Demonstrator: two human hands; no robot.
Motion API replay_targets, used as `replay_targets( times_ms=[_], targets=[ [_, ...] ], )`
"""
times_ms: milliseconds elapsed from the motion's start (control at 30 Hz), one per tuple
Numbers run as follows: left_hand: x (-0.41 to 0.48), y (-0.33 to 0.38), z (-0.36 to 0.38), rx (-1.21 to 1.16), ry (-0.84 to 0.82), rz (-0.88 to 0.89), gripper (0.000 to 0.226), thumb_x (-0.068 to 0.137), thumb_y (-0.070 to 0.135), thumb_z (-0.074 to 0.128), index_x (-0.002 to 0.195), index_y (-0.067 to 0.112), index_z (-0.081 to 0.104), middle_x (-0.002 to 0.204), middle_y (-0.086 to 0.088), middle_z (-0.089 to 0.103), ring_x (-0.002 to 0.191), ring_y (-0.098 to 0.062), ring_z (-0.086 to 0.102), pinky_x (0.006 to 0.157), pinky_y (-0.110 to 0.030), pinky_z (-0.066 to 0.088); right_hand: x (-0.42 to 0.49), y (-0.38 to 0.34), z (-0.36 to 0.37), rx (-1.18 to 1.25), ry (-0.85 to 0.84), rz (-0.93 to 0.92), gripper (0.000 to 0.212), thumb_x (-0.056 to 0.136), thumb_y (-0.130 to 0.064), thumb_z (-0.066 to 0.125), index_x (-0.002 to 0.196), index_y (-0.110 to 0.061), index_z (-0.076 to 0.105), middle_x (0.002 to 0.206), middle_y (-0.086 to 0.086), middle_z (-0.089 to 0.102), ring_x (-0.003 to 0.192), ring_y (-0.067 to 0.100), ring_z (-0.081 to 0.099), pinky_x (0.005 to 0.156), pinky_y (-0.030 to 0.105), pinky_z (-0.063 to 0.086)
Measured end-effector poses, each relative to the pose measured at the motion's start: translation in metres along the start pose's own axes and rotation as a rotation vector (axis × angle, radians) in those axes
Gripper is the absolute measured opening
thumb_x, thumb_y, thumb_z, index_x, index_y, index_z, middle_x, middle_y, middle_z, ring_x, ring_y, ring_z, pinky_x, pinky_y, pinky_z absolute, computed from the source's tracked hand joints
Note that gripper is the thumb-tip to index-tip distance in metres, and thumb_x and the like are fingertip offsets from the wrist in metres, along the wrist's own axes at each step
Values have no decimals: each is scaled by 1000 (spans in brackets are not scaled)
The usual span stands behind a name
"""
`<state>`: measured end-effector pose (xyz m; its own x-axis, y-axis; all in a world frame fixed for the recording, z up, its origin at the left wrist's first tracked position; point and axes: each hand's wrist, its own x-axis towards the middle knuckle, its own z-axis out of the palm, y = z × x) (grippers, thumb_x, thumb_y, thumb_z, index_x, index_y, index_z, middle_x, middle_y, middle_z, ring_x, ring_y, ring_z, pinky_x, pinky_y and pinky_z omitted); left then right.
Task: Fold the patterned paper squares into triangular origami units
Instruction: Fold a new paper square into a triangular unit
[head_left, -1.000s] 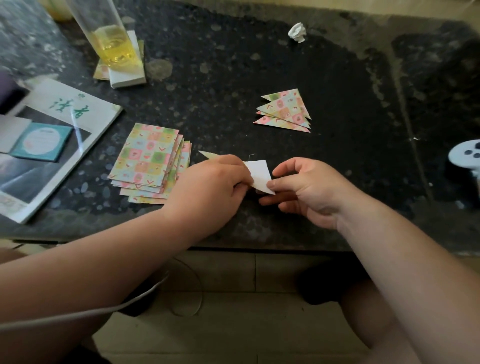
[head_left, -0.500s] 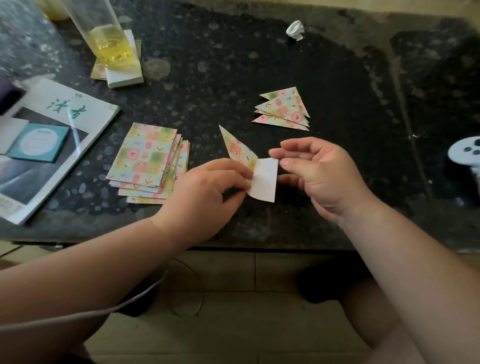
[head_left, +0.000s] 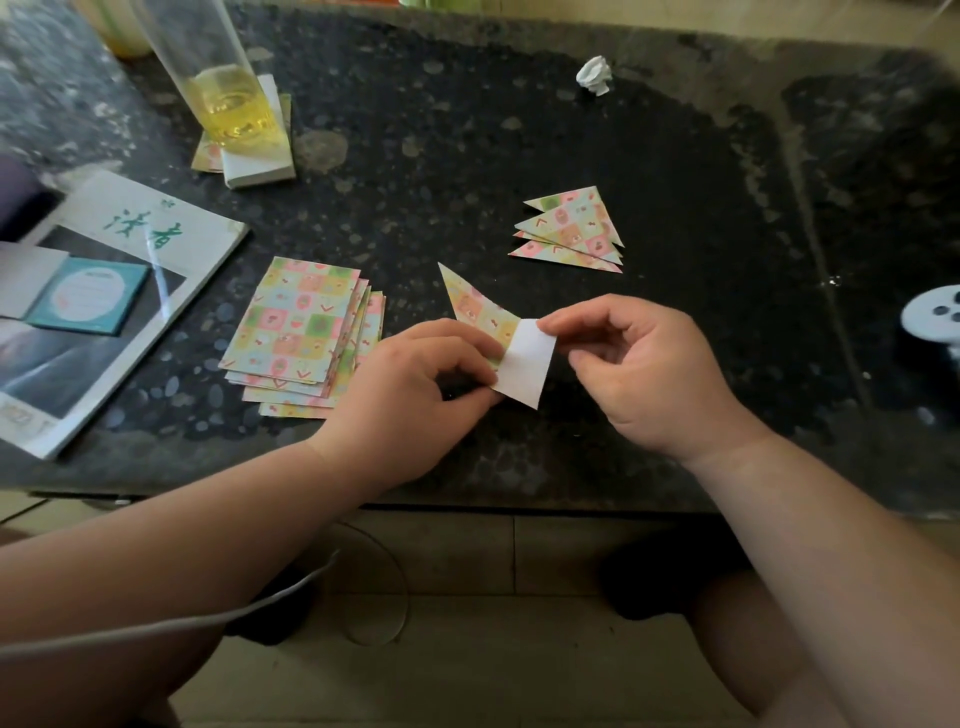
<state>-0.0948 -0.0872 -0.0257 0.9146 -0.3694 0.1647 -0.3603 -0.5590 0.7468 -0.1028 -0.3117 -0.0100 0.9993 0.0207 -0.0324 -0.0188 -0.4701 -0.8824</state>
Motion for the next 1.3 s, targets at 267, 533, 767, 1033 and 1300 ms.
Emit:
replay_targets(
  times_ms=[267,533,767,1033,1300],
  targets=[
    [0,4,-1,-42,-31,8,6,82,25,83,83,23,78,113,18,69,110,5,61,90,-8,46,1,3,-2,-174,-69,-74,32,91,-3,72,107,-31,73,114,-20,68,111,-7,63,94,12,52],
    [3,0,-1,-102,-8,-144,13,79,23,86,76,29,75,108,23,71,100,6,65,84,-10,50,2,5,-2,-334,-141,-175,11,85,-25,82,93,-31,80,108,-22,68,109,-1,57,87,15,45],
    [5,-4,-2,-11,-109,-216,13,82,33,83,76,40,73,114,33,65,104,12,60,85,-5,43,0,6,8,-357,-192,-208,10,89,-25,78,96,-32,81,100,-22,68,102,3,57,87,27,51],
    [18,-15,-18,431,-332,-65,48,99,54,47,145,39,50,159,21,32,148,-4,19,120,-28,12,1,8,11,-532,-325,-120,13,94,-27,72,105,-31,79,111,-21,65,107,1,50,93,30,52],
    [23,-27,-3,499,-478,-1,51,105,53,36,155,45,30,169,18,4,155,-7,-7,127,-38,-4,-1,10,16,-480,-328,-55,7,91,-29,75,96,-33,77,106,-23,59,107,-2,53,94,24,50]
  ],
)
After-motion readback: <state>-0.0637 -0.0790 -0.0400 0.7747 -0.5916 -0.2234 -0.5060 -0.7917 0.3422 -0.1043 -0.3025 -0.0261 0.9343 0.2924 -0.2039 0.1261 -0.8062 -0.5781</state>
